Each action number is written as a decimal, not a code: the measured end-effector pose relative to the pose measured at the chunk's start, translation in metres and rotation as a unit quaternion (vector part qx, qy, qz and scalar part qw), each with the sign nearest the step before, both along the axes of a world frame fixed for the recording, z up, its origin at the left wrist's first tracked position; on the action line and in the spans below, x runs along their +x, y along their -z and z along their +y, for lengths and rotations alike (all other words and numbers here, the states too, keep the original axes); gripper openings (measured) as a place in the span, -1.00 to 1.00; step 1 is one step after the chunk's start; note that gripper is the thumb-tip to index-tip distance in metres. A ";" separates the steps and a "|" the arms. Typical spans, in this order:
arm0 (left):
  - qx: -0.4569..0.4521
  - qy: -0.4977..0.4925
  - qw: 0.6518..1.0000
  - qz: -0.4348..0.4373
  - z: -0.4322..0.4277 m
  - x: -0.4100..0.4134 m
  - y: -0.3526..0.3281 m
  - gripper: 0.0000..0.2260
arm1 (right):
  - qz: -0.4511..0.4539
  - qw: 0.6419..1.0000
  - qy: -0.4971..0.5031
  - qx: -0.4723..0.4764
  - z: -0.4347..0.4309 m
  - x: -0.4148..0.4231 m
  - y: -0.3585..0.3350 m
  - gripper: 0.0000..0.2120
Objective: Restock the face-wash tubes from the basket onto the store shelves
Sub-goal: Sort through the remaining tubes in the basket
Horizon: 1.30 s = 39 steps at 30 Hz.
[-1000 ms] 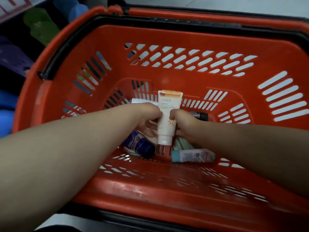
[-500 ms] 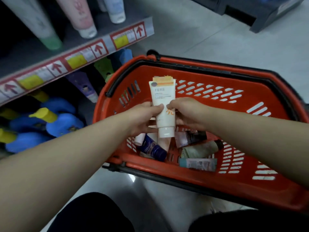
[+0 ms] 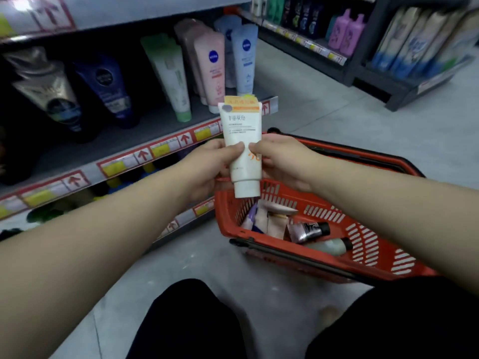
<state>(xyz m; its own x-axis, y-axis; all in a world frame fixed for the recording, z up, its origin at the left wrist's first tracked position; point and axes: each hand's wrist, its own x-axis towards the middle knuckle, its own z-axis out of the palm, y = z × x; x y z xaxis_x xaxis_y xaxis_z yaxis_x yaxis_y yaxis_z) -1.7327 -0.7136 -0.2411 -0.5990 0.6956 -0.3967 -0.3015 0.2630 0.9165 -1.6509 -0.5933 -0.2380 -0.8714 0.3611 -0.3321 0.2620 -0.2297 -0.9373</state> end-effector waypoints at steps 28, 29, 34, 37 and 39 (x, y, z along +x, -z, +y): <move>0.120 -0.223 0.903 0.347 -0.142 -0.092 -0.208 -0.83 | 0.207 0.947 -0.046 0.242 -0.129 -0.136 -0.208 -0.91; 0.119 -0.232 0.900 0.351 -0.142 -0.096 -0.209 -0.83 | 0.208 0.943 -0.043 0.257 -0.128 -0.142 -0.210 -0.86; 0.120 -0.268 0.887 0.356 -0.141 -0.111 -0.214 -0.78 | 0.234 0.925 -0.084 0.286 -0.129 -0.163 -0.220 -0.64; 0.112 -0.285 0.875 0.376 -0.145 -0.120 -0.223 -0.79 | 0.256 0.912 -0.108 0.302 -0.131 -0.173 -0.226 -0.66; 0.110 -0.292 0.867 0.387 -0.148 -0.128 -0.228 -0.78 | 0.271 0.903 -0.100 0.318 -0.134 -0.183 -0.228 -0.66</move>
